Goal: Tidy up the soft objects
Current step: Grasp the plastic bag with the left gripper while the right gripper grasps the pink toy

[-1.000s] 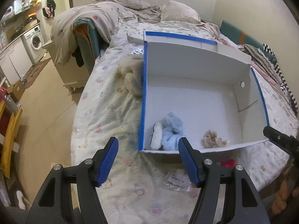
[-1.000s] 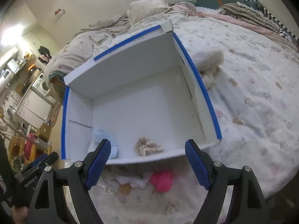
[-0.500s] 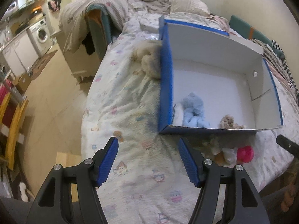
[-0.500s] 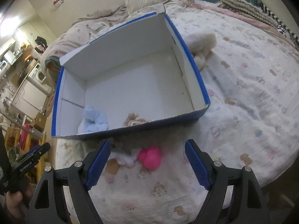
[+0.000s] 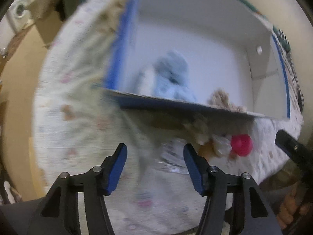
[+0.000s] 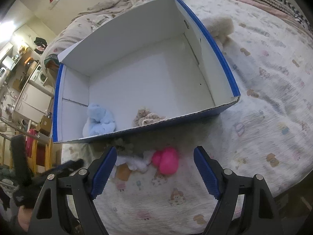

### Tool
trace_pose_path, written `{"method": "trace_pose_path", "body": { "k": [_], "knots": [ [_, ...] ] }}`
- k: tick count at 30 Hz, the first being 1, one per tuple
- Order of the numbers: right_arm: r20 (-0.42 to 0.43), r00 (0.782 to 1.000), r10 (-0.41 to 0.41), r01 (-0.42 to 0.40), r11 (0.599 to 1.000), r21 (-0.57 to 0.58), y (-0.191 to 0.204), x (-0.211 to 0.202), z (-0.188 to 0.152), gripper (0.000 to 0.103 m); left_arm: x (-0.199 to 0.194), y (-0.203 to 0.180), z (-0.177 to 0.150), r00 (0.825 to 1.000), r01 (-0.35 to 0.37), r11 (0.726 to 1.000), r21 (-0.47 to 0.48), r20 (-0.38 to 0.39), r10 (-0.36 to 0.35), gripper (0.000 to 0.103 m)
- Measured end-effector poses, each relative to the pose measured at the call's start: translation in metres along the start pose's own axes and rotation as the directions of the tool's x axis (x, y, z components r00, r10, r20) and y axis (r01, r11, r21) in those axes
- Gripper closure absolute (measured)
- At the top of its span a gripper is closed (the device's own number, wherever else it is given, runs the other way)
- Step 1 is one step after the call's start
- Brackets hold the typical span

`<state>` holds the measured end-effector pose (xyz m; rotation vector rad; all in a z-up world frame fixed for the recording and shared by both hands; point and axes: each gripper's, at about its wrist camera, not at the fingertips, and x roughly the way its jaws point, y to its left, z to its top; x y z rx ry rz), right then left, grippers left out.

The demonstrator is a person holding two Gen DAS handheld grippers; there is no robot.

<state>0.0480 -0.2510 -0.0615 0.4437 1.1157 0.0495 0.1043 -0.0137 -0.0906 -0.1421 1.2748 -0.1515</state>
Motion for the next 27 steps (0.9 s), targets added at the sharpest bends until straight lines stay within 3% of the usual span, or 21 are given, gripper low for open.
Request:
{"method": "trace_pose_path", "body": {
  "k": [4, 8, 9, 10, 11, 15, 16, 19, 24, 27],
  "knots": [
    [-0.028, 0.997, 0.068, -0.067, 0.997, 0.029, -0.005, 0.004, 0.001, 0.017, 0.031, -0.023, 0.003, 0.996, 0.024, 1.0, 0.02, -0.086, -0.022, 0.055],
    [-0.033, 0.997, 0.071, -0.07, 0.997, 0.023, -0.006, 0.003, 0.001, 0.017, 0.06, -0.038, 0.003, 0.986, 0.001, 0.999, 0.041, -0.164, 0.006, 0.057],
    [-0.034, 0.997, 0.072, -0.071, 0.997, 0.025, -0.007, 0.003, 0.001, 0.017, 0.066, -0.041, 0.003, 0.984, -0.018, 0.999, 0.043, -0.179, 0.026, 0.061],
    [-0.036, 0.997, 0.073, -0.072, 0.997, 0.028, -0.008, 0.004, 0.001, 0.017, 0.069, -0.042, 0.002, 0.982, -0.026, 0.999, 0.038, -0.185, 0.033, 0.074],
    [-0.038, 0.997, 0.072, -0.071, 0.997, 0.03, -0.008, 0.004, 0.001, 0.017, 0.072, -0.043, 0.003, 0.982, -0.029, 0.999, 0.032, -0.185, 0.035, 0.081],
    [-0.047, 0.996, 0.075, -0.073, 0.997, 0.033, -0.01, 0.007, 0.002, 0.017, 0.07, -0.054, 0.003, 0.982, 0.006, 0.999, 0.037, -0.189, 0.001, 0.081],
    [-0.049, 0.996, 0.074, -0.073, 0.997, 0.031, -0.009, 0.007, 0.002, 0.017, 0.068, -0.056, 0.003, 0.975, 0.048, 0.998, 0.05, -0.219, -0.036, 0.081],
    [-0.058, 0.996, 0.073, -0.071, 0.997, 0.029, -0.008, 0.01, 0.002, 0.017, 0.062, -0.055, 0.001, 0.972, 0.082, 0.996, 0.039, -0.223, -0.071, 0.081],
    [-0.087, 0.995, 0.052, -0.048, 0.998, 0.047, -0.012, 0.021, 0.002, 0.017, 0.031, -0.045, -0.001, 0.984, 0.086, 0.996, 0.033, -0.159, -0.079, 0.081],
    [-0.116, 0.993, 0.028, -0.021, 0.998, 0.061, -0.016, 0.032, 0.001, 0.031, 0.015, -0.033, -0.002, 0.988, 0.091, 0.996, 0.024, -0.129, -0.087, 0.081]
  ]
}}
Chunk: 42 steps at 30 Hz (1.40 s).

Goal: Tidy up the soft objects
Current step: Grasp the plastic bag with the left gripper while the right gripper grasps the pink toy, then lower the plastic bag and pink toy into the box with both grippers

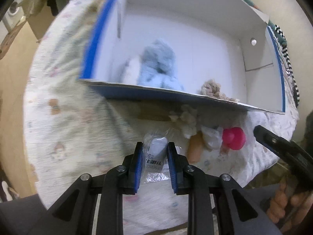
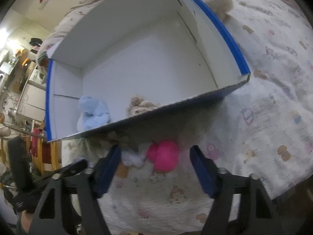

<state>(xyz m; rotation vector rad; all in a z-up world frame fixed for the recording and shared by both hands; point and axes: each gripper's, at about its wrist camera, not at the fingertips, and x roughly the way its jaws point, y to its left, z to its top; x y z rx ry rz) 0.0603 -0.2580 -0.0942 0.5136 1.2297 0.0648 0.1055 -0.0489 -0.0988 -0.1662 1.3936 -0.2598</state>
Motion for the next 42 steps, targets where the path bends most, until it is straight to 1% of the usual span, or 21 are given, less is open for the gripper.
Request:
{"method": "trace_pose_path", "body": {
  "k": [3, 5, 8, 9, 10, 11, 12, 13, 14, 16, 21, 24, 29, 31, 35, 39, 42],
  "knots": [
    [-0.031, 0.999, -0.029, 0.029, 1.0, 0.007, -0.002, 0.013, 0.001, 0.033, -0.014, 0.012, -0.007, 0.999, -0.016, 1.0, -0.003, 0.03, 0.016, 0.081],
    [-0.051, 0.998, -0.046, 0.046, 0.999, -0.004, -0.001, 0.022, 0.001, 0.043, -0.02, 0.031, -0.006, 0.999, -0.019, 1.0, -0.009, 0.04, 0.019, 0.081],
    [-0.08, 0.995, -0.068, 0.066, 0.998, -0.022, 0.003, 0.035, 0.002, 0.046, -0.025, 0.051, -0.009, 0.999, -0.024, 0.999, -0.029, 0.048, 0.025, 0.081],
    [-0.087, 0.993, -0.077, 0.075, 0.997, -0.028, 0.004, 0.038, 0.002, 0.049, -0.025, 0.056, -0.009, 0.998, -0.027, 0.999, -0.039, 0.05, 0.028, 0.081],
    [-0.099, 0.991, -0.087, 0.084, 0.996, -0.04, 0.005, 0.043, 0.001, 0.062, -0.025, 0.059, -0.01, 0.998, -0.029, 0.998, -0.047, 0.051, 0.031, 0.081],
    [-0.109, 0.99, -0.093, 0.088, 0.995, -0.049, 0.006, 0.046, 0.001, 0.071, -0.025, 0.063, -0.01, 0.998, -0.029, 0.998, -0.052, 0.053, 0.031, 0.081],
    [-0.109, 0.989, -0.1, 0.094, 0.994, -0.058, 0.008, 0.047, 0.0, 0.073, -0.026, 0.065, -0.01, 0.998, -0.028, 0.998, -0.056, 0.057, 0.031, 0.081],
    [-0.087, 0.989, -0.119, 0.113, 0.991, -0.075, 0.01, 0.044, 0.0, 0.078, -0.029, 0.067, -0.011, 0.998, -0.027, 0.998, -0.057, 0.062, 0.031, 0.081],
    [-0.062, 0.988, -0.14, 0.134, 0.987, -0.091, 0.012, 0.041, 0.001, 0.081, -0.029, 0.066, -0.011, 0.997, -0.027, 0.998, -0.058, 0.067, 0.031, 0.081],
    [-0.021, 0.99, -0.141, 0.139, 0.986, -0.091, 0.014, 0.032, 0.001, 0.081, -0.032, 0.067, -0.011, 0.997, -0.025, 0.998, -0.056, 0.075, 0.029, 0.081],
    [-0.024, 0.991, -0.135, 0.132, 0.988, -0.082, 0.008, 0.026, -0.007, 0.081, -0.035, 0.06, -0.012, 0.995, -0.031, 0.999, -0.041, 0.095, 0.035, 0.081],
    [-0.01, 0.992, -0.125, 0.124, 0.989, -0.086, 0.009, 0.02, -0.011, 0.081, -0.033, 0.057, -0.012, 0.994, -0.043, 0.998, -0.043, 0.097, 0.047, 0.081],
    [0.008, 0.995, -0.103, 0.103, 0.991, -0.084, 0.007, 0.011, -0.011, 0.081, -0.031, 0.056, -0.012, 0.987, -0.089, 0.995, -0.05, 0.128, 0.095, 0.081],
    [0.019, 0.996, -0.083, 0.085, 0.993, -0.086, 0.007, 0.001, -0.012, 0.081, -0.036, 0.057, -0.015, 0.984, -0.1, 0.993, -0.055, 0.14, 0.107, 0.081],
    [0.057, 0.998, -0.028, 0.033, 0.996, -0.089, 0.006, -0.026, -0.015, 0.081, -0.058, 0.055, -0.024, 0.976, -0.094, 0.994, -0.054, 0.19, 0.103, 0.081],
    [0.102, 0.994, 0.036, -0.027, 0.995, -0.092, 0.009, -0.054, -0.019, 0.081, -0.085, 0.047, -0.029, 0.956, -0.111, 0.993, -0.038, 0.267, 0.117, 0.081],
    [0.127, 0.989, 0.082, -0.069, 0.992, -0.102, 0.015, -0.069, -0.02, 0.081, -0.099, 0.041, -0.025, 0.949, -0.098, 0.994, -0.04, 0.298, 0.106, 0.081]
  ]
}}
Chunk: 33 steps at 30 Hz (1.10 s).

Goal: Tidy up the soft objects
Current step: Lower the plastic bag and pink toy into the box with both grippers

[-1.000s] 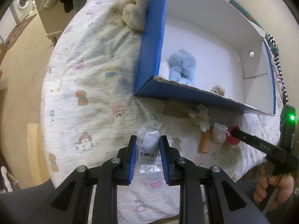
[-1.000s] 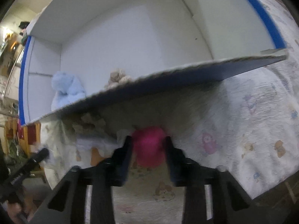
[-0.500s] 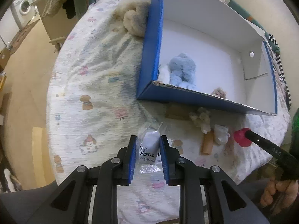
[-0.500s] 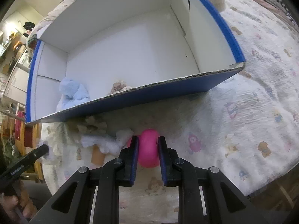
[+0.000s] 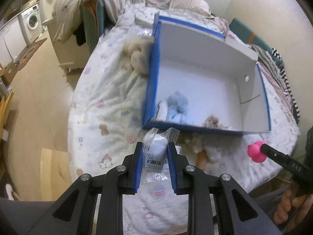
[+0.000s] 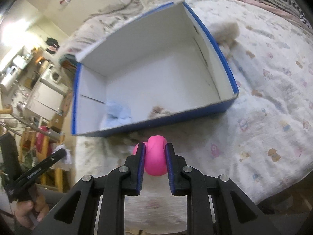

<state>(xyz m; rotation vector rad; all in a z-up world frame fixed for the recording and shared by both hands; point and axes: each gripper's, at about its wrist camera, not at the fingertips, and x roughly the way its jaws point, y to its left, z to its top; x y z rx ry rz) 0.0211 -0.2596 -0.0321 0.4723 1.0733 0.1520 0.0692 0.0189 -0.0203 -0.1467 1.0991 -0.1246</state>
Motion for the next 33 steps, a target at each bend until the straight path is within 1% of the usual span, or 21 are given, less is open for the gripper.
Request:
{"method": "trace_pose_path", "body": {
  "k": [3, 7, 14, 18, 21, 27, 31, 33],
  "knots": [
    [0.019, 0.999, 0.032, -0.032, 0.999, -0.008, 0.009, -0.01, 0.006, 0.081, -0.008, -0.007, 0.011, 1.0, 0.012, 1.0, 0.011, 0.018, -0.012, 0.081],
    [0.039, 0.997, 0.068, -0.067, 0.997, -0.023, 0.027, -0.01, 0.023, 0.081, -0.012, -0.021, 0.026, 0.999, 0.021, 0.999, 0.033, 0.031, -0.022, 0.081],
    [0.069, 0.994, 0.08, -0.076, 0.995, -0.062, 0.045, -0.011, 0.063, 0.081, -0.009, -0.049, 0.061, 0.999, 0.02, 0.994, 0.106, 0.046, -0.025, 0.081],
    [0.079, 0.994, 0.073, -0.066, 0.995, -0.079, 0.049, -0.004, 0.084, 0.081, -0.002, -0.067, 0.081, 0.998, 0.018, 0.989, 0.145, 0.051, -0.025, 0.081],
    [0.075, 0.995, 0.07, -0.064, 0.995, -0.082, 0.049, 0.004, 0.095, 0.081, 0.006, -0.074, 0.091, 0.999, 0.017, 0.987, 0.158, 0.047, -0.025, 0.081],
    [0.039, 0.997, 0.069, -0.066, 0.995, -0.072, 0.04, 0.032, 0.1, 0.081, 0.034, -0.083, 0.102, 0.999, -0.002, 0.984, 0.178, 0.034, -0.005, 0.081],
    [0.0, 0.999, 0.048, -0.048, 0.997, -0.068, 0.034, 0.056, 0.095, 0.081, 0.058, -0.084, 0.098, 1.0, -0.001, 0.986, 0.168, 0.002, 0.0, 0.081],
    [-0.019, 0.999, 0.027, -0.029, 0.997, -0.074, 0.032, 0.067, 0.092, 0.081, 0.07, -0.084, 0.095, 1.0, -0.012, 0.985, 0.169, -0.008, 0.013, 0.081]
  ]
}}
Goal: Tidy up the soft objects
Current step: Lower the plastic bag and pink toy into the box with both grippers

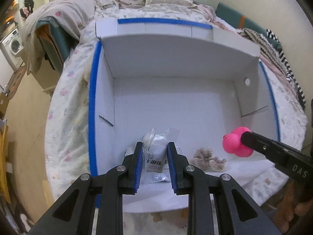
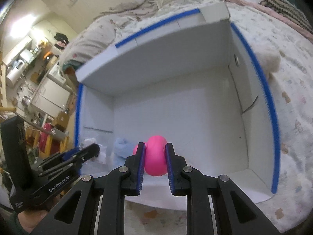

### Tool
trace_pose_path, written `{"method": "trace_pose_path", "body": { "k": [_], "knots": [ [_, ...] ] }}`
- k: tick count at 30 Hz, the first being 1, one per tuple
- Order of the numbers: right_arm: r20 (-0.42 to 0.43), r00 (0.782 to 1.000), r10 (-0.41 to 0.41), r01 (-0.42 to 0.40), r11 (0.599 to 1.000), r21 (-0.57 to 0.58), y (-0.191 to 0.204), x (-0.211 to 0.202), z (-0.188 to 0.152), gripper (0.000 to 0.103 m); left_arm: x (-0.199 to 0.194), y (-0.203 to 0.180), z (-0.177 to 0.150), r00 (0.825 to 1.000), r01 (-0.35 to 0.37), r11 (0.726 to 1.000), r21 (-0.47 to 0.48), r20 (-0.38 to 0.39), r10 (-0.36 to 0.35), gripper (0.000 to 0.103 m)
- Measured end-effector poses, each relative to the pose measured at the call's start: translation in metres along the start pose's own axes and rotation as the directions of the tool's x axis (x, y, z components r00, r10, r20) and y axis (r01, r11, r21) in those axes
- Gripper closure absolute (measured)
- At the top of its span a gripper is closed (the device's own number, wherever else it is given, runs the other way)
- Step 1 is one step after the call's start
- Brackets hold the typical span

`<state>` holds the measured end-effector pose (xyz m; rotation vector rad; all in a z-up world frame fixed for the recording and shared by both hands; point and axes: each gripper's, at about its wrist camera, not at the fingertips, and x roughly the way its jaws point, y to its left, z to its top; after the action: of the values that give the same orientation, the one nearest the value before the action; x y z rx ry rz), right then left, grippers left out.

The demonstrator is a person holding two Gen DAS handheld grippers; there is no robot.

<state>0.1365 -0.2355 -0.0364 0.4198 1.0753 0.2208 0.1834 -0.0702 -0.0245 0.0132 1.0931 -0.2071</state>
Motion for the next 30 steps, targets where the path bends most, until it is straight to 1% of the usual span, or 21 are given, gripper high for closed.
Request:
{"method": "trace_pose_path", "body": {
  "k": [4, 7, 11, 14, 17, 21, 24, 26, 30],
  "knots": [
    [-0.056, 0.998, -0.023, 0.023, 1.0, 0.0, -0.004, 0.023, -0.004, 0.081, 0.021, 0.0, -0.005, 1.0, -0.011, 1.0, 0.007, -0.015, 0.011, 0.081],
    [-0.082, 0.996, -0.028, 0.028, 1.0, 0.0, -0.004, 0.034, -0.004, 0.081, 0.03, -0.001, -0.009, 0.999, -0.015, 1.0, 0.018, -0.031, 0.015, 0.081],
    [-0.099, 0.995, -0.027, 0.027, 1.0, -0.001, -0.003, 0.042, -0.005, 0.081, 0.033, 0.0, -0.011, 0.999, -0.023, 1.0, 0.016, -0.029, 0.023, 0.081],
    [-0.112, 0.993, -0.026, 0.026, 1.0, -0.004, -0.003, 0.044, -0.006, 0.081, 0.035, -0.003, -0.009, 0.999, -0.047, 0.998, 0.033, -0.025, 0.048, 0.081],
    [-0.13, 0.991, -0.033, 0.032, 0.999, -0.007, -0.001, 0.051, -0.004, 0.081, 0.038, -0.001, -0.01, 0.999, -0.037, 0.999, 0.018, -0.034, 0.038, 0.081],
    [-0.141, 0.989, -0.041, 0.042, 0.999, 0.005, -0.007, 0.054, -0.003, 0.081, 0.043, -0.003, -0.008, 0.998, -0.048, 0.999, 0.023, -0.04, 0.049, 0.081],
    [-0.145, 0.988, -0.059, 0.061, 0.998, 0.009, -0.01, 0.054, -0.003, 0.081, 0.043, -0.003, -0.008, 0.998, -0.053, 0.998, 0.022, -0.038, 0.054, 0.081],
    [-0.148, 0.984, -0.094, 0.093, 0.996, -0.013, -0.01, 0.056, -0.004, 0.081, 0.042, -0.003, -0.008, 0.998, -0.055, 0.998, 0.018, -0.03, 0.055, 0.081],
    [-0.147, 0.984, -0.102, 0.102, 0.995, -0.012, -0.013, 0.055, -0.004, 0.081, 0.039, -0.006, -0.009, 0.997, -0.079, 0.996, 0.032, -0.011, 0.079, 0.081]
  ]
}}
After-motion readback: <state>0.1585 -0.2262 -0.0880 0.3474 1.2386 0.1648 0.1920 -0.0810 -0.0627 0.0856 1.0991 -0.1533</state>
